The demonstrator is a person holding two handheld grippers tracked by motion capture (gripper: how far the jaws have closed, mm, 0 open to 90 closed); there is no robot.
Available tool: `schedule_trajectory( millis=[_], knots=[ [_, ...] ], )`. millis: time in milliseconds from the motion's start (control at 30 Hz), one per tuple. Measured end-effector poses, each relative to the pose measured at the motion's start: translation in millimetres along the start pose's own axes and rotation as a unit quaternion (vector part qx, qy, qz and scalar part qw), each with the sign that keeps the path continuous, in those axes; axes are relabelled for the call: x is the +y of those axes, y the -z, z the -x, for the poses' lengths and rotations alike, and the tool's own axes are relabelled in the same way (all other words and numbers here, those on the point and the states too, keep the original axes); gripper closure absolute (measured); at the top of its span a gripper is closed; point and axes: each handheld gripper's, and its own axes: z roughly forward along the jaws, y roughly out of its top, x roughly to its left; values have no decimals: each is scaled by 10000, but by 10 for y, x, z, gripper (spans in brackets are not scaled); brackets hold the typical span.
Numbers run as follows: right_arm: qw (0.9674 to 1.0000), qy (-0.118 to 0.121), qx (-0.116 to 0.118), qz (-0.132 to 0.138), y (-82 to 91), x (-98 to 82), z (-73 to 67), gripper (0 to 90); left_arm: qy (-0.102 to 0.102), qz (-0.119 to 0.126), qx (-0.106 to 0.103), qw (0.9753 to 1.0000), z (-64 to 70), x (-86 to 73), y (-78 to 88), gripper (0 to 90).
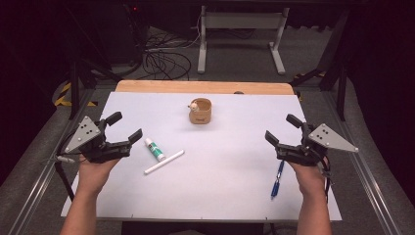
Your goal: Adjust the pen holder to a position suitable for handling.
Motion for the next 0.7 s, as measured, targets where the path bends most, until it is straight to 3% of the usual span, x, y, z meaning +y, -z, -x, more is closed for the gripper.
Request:
schedule_trajectory(
  millis=[333, 567, 700],
  knots=[
    [10000, 19, -48, -2, -11, 7, -16, 115, 104, -130, 191, 9997, 109, -26, -185, 139],
    [10000, 11, -51, 43, 15, 22, -10, 115, 165, -179, 148, 9996, 180, -35, -339, 144],
    [10000, -24, -64, 43, 24, 23, -1, 115, 297, -181, 150, 9993, 211, -35, -422, 150]
  ],
)
